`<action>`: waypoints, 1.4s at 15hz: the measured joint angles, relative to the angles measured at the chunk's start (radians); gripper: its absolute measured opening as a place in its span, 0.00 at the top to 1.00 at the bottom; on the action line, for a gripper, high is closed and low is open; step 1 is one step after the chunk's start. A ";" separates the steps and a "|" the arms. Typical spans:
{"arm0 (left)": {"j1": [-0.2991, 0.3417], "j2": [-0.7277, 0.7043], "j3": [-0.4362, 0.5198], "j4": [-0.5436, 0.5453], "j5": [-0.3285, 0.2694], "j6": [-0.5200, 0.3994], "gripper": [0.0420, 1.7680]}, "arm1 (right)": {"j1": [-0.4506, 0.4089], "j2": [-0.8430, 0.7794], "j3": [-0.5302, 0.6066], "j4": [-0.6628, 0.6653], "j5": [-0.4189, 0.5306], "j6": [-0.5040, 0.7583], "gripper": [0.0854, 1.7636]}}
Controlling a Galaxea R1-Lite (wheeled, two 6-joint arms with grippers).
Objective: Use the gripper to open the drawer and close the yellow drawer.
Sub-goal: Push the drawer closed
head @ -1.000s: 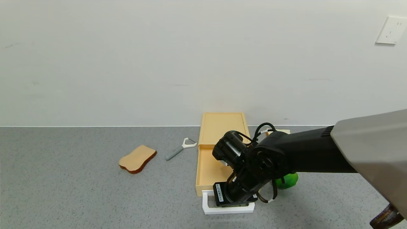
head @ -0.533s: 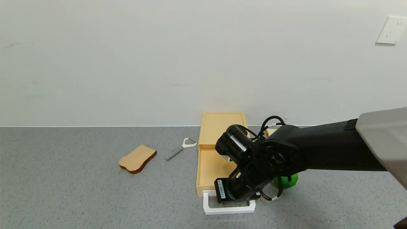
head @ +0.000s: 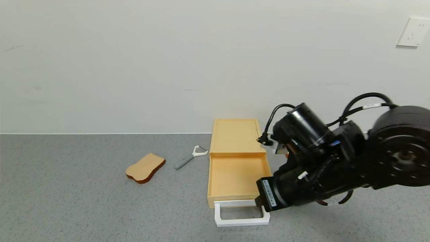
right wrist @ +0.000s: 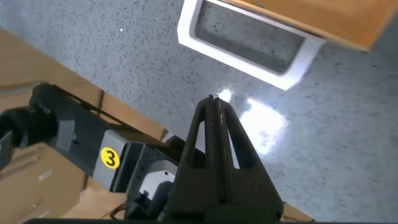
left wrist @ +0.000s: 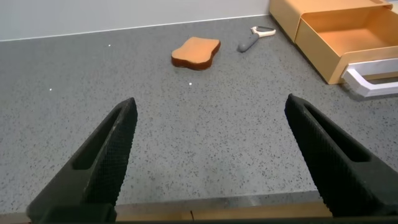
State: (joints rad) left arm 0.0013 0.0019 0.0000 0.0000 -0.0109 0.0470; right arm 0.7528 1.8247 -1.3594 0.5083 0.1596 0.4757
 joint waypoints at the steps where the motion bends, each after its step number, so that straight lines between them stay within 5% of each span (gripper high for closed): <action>1: 0.000 0.000 0.000 0.000 0.000 -0.001 0.03 | -0.010 -0.054 0.052 -0.034 0.001 -0.030 0.98; 7: 0.000 0.000 0.000 0.000 0.000 -0.001 0.03 | -0.147 -0.348 0.359 -0.294 0.015 -0.181 0.98; 10: 0.000 0.000 0.000 -0.001 0.000 -0.001 0.03 | -0.240 -0.453 0.451 -0.355 0.094 -0.209 0.98; 13: 0.000 0.000 0.000 -0.001 0.000 -0.001 0.03 | -0.324 -0.521 0.518 -0.400 0.200 -0.214 0.98; 21: 0.000 0.000 0.000 -0.001 0.000 -0.001 0.03 | -0.354 -0.546 0.585 -0.466 0.214 -0.214 0.98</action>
State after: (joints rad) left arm 0.0013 0.0019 0.0000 -0.0013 -0.0109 0.0460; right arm 0.3987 1.2791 -0.7740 0.0421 0.3738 0.2621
